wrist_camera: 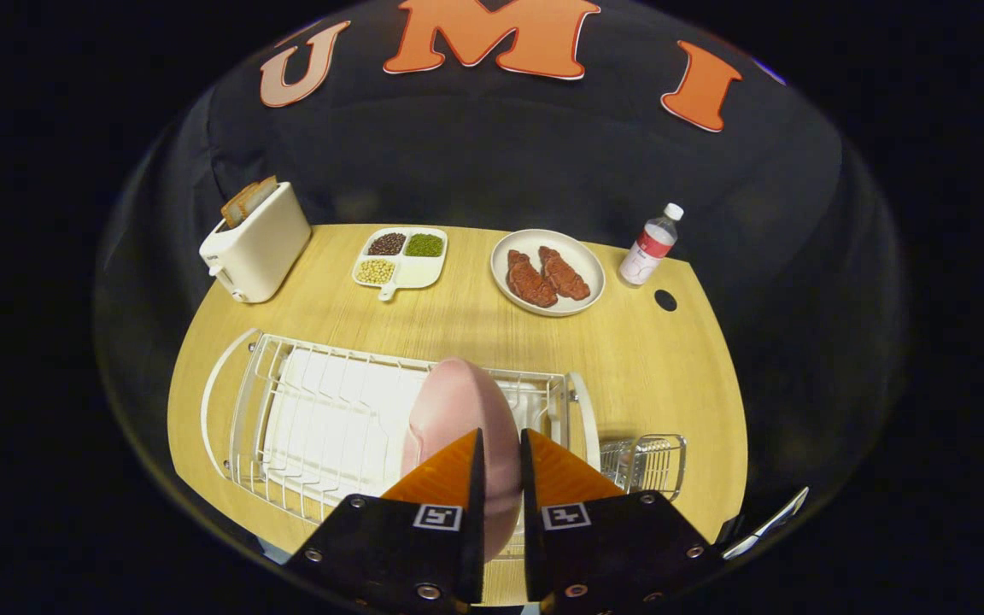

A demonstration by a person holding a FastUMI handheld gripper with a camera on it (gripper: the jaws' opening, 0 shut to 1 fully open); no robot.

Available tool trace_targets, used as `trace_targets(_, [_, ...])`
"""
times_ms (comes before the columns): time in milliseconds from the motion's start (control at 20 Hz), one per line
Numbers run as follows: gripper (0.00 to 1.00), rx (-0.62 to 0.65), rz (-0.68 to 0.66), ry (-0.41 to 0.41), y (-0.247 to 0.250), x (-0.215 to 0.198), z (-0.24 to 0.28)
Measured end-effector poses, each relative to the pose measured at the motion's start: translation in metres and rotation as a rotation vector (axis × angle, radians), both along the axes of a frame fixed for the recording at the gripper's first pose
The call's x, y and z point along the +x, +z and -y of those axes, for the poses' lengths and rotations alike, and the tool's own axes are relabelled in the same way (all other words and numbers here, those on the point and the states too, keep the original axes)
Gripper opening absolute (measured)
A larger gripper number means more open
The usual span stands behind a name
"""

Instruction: Take the plate from the dish rack, then take the spoon from the basket and place it into the plate.

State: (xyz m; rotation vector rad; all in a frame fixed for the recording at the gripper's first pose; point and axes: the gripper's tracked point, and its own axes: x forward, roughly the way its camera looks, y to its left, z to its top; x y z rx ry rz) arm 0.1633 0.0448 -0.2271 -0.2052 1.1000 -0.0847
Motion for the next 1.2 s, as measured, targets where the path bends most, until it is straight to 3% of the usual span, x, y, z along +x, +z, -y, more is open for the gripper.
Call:
trace_targets(600, [0.15,-0.106,0.091,0.106,0.041,0.010,-0.006])
trace_targets(700, [0.09,-0.063,0.097,0.117,0.048,0.004,-0.009])
trace_targets(900, [0.08,-0.002,0.142,0.120,0.065,-0.014,-0.003])
trace_targets(1200, [0.08,0.160,0.136,0.127,0.064,-0.071,-0.002])
